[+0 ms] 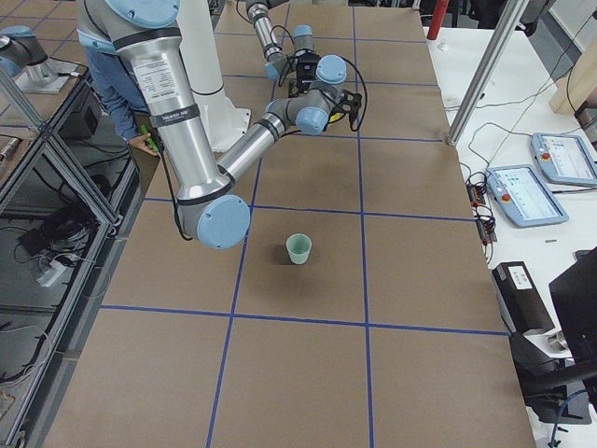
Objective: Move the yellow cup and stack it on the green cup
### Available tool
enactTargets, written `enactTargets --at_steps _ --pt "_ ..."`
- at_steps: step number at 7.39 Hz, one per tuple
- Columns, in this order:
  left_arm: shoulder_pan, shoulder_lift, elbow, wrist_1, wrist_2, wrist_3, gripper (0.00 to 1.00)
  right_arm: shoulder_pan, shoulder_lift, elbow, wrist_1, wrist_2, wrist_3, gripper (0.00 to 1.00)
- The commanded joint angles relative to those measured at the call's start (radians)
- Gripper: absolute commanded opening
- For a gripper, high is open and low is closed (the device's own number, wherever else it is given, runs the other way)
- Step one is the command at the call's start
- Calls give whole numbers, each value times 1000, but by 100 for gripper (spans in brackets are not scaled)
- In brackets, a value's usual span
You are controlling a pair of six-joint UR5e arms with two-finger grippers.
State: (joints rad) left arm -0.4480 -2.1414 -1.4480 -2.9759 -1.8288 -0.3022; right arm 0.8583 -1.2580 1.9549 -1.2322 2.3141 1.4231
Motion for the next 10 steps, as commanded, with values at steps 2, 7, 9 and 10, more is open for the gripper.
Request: enactTargets --at_steps 2,7,9,10 --pt "-8 29 1 0 218 -2 99 181 -298 120 0 -13 7 0" --pt "-34 35 3 0 240 -66 100 249 -602 148 3 -99 -305 0" --pt "-34 35 3 -2 240 -68 99 248 -610 122 3 -123 -305 0" --pt "-32 35 3 -2 258 -68 99 243 -615 111 3 -161 -305 0"
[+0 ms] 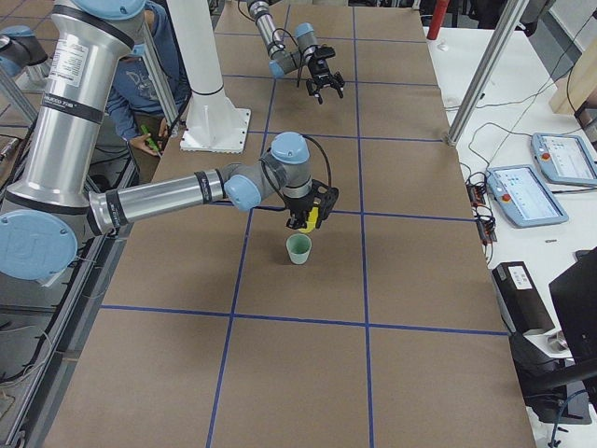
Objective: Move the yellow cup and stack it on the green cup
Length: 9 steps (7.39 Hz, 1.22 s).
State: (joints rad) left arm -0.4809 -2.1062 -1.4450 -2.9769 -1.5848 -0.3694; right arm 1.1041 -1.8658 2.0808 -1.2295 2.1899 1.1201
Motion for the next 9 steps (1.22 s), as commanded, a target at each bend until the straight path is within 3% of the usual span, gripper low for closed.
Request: enactTargets --at_steps 1,9 --pt "5 0 -2 -1 31 0 100 -1 -13 -22 1 -41 -3 0" --pt "5 0 -6 -1 31 0 99 -12 -10 -61 8 -10 -3 0"
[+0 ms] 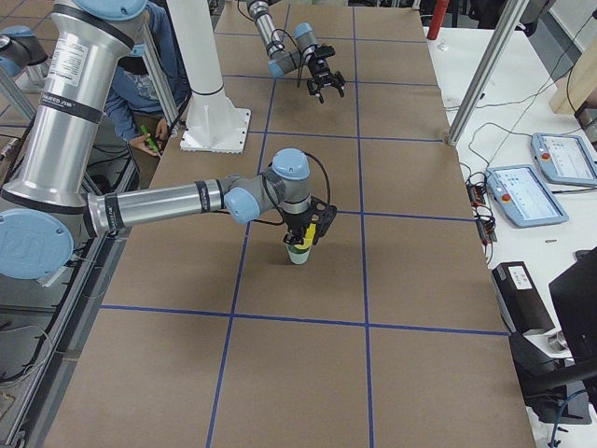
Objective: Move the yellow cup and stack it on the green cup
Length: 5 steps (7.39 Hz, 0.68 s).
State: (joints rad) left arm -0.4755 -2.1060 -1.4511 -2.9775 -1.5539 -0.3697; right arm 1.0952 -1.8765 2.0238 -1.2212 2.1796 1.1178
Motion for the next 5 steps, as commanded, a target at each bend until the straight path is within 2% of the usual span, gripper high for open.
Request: enactTargets --at_steps 1,4,5 --pt "0 1 -2 -2 0 0 100 -6 0 -4 0 0 0 0" --pt "3 -2 -3 -2 18 -2 100 -8 0 -7 0 0 0 0" --pt "6 0 -3 -2 49 -3 100 -8 0 -7 0 0 0 10"
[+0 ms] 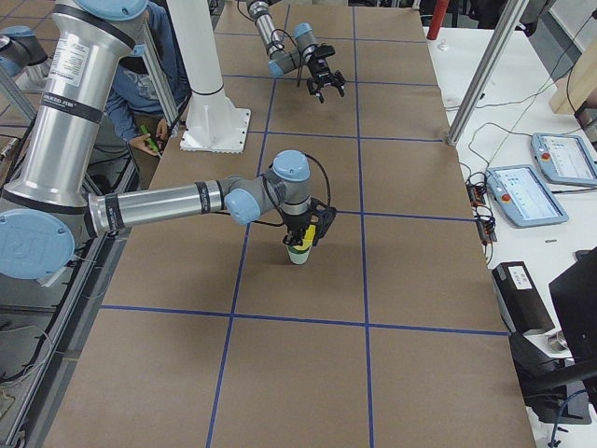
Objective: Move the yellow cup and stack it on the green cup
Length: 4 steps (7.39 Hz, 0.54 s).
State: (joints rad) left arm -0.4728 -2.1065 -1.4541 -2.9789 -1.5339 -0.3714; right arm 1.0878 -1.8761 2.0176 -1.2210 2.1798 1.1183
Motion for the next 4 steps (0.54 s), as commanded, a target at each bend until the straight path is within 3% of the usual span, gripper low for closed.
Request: enactTargets --at_steps 1,2,4 --pt "5 0 0 0 29 -3 100 -2 0 0 0 0 0 47" --pt "5 0 -2 0 31 -3 100 -8 0 0 0 0 0 57" --pt "5 3 1 0 31 -3 100 -12 0 -3 0 0 0 58"
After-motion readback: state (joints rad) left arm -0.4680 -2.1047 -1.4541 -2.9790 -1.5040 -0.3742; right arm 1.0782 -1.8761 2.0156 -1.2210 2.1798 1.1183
